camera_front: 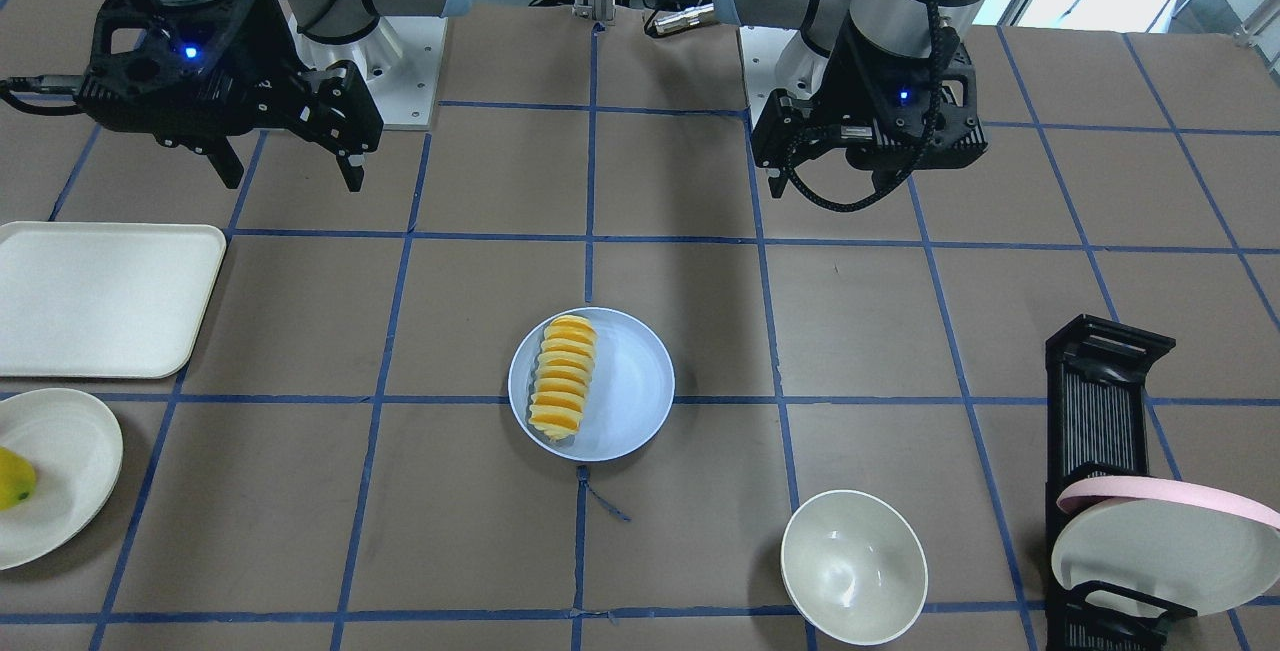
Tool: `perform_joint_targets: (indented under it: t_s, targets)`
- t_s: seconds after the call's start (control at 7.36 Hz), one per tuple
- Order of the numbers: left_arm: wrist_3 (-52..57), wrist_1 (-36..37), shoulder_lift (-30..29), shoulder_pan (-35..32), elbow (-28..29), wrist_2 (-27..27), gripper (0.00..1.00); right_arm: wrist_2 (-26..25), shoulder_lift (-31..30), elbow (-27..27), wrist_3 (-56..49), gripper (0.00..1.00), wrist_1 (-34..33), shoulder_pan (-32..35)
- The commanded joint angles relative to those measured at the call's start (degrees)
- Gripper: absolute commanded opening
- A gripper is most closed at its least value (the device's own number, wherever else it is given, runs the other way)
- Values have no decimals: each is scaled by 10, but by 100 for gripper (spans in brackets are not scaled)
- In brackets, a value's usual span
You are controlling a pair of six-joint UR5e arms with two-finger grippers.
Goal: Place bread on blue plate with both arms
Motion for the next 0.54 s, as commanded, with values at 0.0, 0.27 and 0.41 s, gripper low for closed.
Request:
perform_joint_targets:
  t_s: [0.0,0.27,0.41]
  targets:
    - [1,-1,1,1,0,0,100,1,18,-14,-35,100,-3,1]
    - [30,-1,1,4,1,0,100,-1,18,-5,-32,100,2,0]
    - [31,-2,1,4,1,-1,100,1,19,-7,-32,100,10,-1]
